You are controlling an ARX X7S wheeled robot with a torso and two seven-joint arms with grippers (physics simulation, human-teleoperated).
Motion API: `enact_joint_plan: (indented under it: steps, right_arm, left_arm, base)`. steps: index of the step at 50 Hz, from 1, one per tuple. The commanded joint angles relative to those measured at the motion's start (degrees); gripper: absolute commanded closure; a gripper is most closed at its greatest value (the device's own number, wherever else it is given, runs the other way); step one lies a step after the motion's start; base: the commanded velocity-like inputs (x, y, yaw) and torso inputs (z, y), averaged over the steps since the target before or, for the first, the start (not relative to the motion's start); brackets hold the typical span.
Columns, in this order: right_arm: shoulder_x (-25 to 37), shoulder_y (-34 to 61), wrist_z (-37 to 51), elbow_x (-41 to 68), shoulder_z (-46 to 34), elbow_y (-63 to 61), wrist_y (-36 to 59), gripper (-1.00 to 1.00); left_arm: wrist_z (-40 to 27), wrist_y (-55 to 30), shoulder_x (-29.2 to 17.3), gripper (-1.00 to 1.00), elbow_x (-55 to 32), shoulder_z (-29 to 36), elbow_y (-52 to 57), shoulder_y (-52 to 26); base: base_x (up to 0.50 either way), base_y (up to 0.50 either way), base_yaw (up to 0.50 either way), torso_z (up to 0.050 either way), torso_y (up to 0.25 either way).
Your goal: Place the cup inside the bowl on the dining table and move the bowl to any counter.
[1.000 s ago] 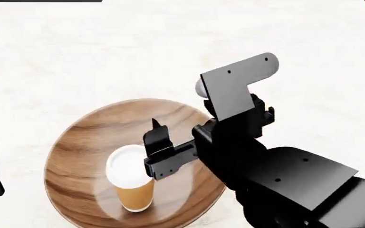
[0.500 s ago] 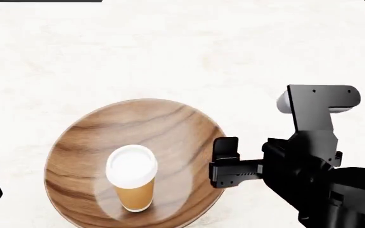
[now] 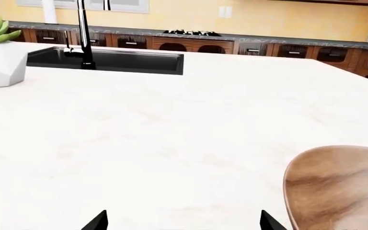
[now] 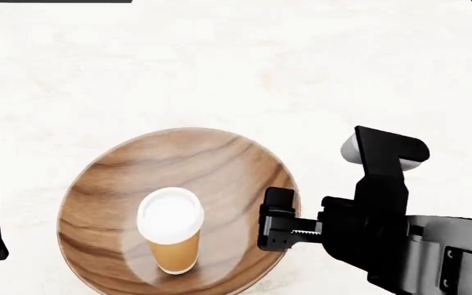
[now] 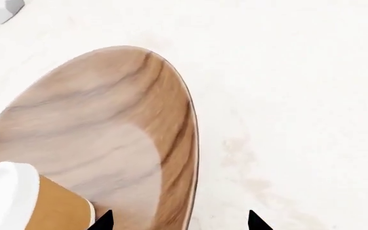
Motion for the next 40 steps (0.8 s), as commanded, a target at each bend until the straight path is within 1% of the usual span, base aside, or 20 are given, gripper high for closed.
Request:
enact_joint_plan:
  steps: [1, 8, 13, 17, 27, 28, 33, 40]
  right_arm:
    - [-2.18, 1.08, -5.12, -4.06, -3.78, 6.79, -3.12, -1.0]
    - [-4.17, 3.34, -8.09, -6.17, -5.86, 11.92, -4.69, -1.0]
    - [-4.92, 4.69, -9.96, -8.01, -7.5, 15.04, -5.78, -1.0]
    - [-4.86, 4.56, -10.43, -8.28, -7.65, 15.39, -6.37, -1.0]
    - [-4.68, 4.85, -10.81, -8.85, -7.92, 15.78, -7.44, -1.0]
    - [-4.62, 4.78, -10.65, -8.94, -7.94, 15.78, -7.52, 1.0]
    - [-4.57, 4.56, -11.33, -8.87, -7.74, 15.71, -8.32, 1.0]
    - [-4.72, 4.49, -11.19, -8.03, -6.72, 15.72, -8.99, 1.0]
  left_arm:
    - [-0.13, 0.44, 0.36, -1.0, 0.37, 0.47, -0.21, 0.24]
    - [0.26, 0.99, 0.18, -1.0, 0.34, 0.1, -0.33, 1.06]
    - [1.02, 1.33, -0.86, -1.0, -0.6, -1.62, -0.03, 2.46]
    - [1.43, 1.83, -0.95, -1.0, -0.52, -1.91, -0.29, 3.13]
    - [0.95, 1.23, -0.96, -1.0, -0.5, -1.17, -0.47, 1.92]
    - [0.93, 1.25, -0.94, -1.0, -0.46, -1.1, -0.47, 1.88]
    - [0.55, 1.54, -0.1, -1.0, 0.54, 0.31, -0.8, 1.32]
    - [0.81, 1.73, -0.38, -1.0, 0.4, 0.04, -0.96, 1.61]
  base:
    - [0.0, 0.0, 0.0, 0.0, 0.0]
    - [0.0, 0.0, 0.0, 0.0, 0.0]
    - [0.0, 0.0, 0.0, 0.0, 0.0]
    - [0.0, 0.0, 0.0, 0.0, 0.0]
    - [0.0, 0.0, 0.0, 0.0, 0.0]
    - [0.0, 0.0, 0.0, 0.0, 0.0]
    - [0.0, 0.0, 0.0, 0.0, 0.0]
    - [0.0, 0.0, 0.0, 0.0, 0.0]
